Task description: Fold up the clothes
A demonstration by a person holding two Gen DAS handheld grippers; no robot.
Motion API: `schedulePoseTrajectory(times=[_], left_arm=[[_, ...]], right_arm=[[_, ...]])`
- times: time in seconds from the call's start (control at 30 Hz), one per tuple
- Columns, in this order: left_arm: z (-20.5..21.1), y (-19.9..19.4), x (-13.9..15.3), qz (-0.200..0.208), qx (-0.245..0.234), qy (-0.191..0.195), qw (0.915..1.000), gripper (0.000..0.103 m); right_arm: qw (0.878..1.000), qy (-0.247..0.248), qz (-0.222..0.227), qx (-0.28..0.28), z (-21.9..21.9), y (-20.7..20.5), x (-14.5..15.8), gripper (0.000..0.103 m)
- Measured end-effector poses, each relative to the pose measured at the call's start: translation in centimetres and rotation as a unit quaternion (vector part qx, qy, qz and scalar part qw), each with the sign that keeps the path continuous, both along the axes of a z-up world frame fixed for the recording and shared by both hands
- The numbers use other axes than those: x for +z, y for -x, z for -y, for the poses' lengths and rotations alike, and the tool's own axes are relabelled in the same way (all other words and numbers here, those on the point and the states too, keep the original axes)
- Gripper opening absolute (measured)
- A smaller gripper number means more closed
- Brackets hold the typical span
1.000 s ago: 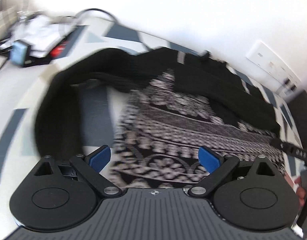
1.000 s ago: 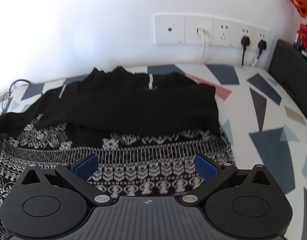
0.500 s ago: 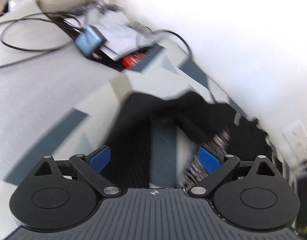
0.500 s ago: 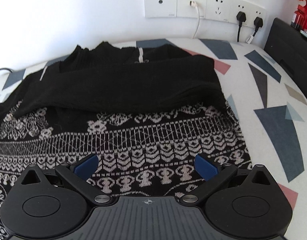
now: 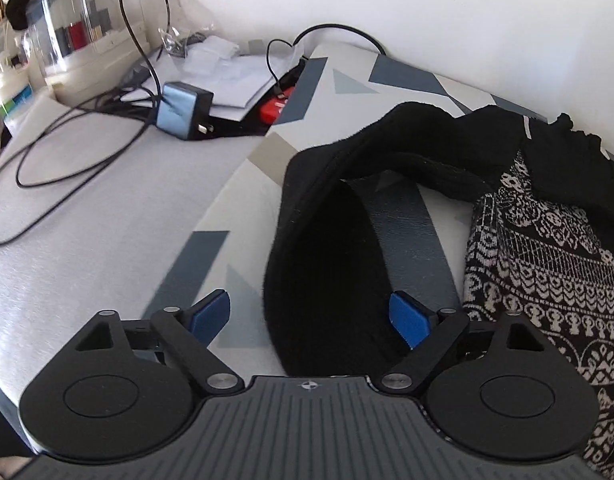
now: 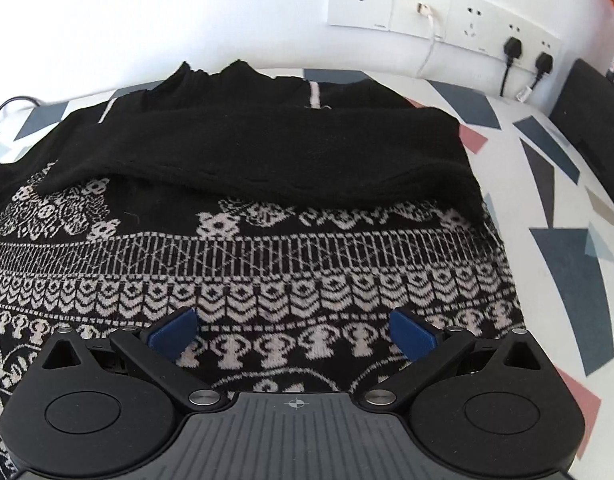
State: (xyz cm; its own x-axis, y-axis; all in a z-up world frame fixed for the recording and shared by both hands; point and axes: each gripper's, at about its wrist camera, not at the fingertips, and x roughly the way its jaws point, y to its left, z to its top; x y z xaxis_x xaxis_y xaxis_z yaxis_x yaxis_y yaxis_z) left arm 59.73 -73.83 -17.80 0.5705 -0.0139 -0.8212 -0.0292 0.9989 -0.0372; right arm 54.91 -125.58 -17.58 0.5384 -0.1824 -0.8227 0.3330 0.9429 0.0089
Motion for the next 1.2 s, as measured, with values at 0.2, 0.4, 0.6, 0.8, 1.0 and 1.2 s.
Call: schedulePoseTrajectory(times=[0.2, 0.4, 0.6, 0.8, 1.0, 1.2], left_arm=[[-0.3, -1.5, -0.5, 0.008, 0.010, 0.006, 0.9999, 0.084], [-0.9, -1.9, 1.8, 0.018, 0.006, 0.060, 0.9980, 0.014], [1.4, -2.9, 8.0, 0.074, -0.041, 0.103, 0.9911, 0.013], [9.5, -6.0, 12.2, 0.088, -0.161, 0.154, 0.9709, 0.013], [20.3, -9.7, 9.2, 0.048, -0.230, 0.147, 0.9609, 0.016], [25.1, -9.9, 5.5, -0.001, -0.253, 0.129, 0.9587, 0.055]], right_arm=[[1.000, -0.004, -0.002, 0.000, 0.0, 0.0, 0.0, 0.102], [1.000, -0.005, -0.001, -0.003, 0.2, 0.2, -0.1, 0.102], [1.000, -0.010, 0.004, -0.009, 0.7, 0.2, 0.0, 0.102], [0.999, -0.016, 0.013, -0.029, 1.9, 0.2, 0.2, 0.102], [0.998, -0.017, 0.020, -0.050, 3.3, 0.9, 0.4, 0.102], [0.998, -0.016, 0.017, -0.058, 4.2, 1.7, 0.3, 0.102]])
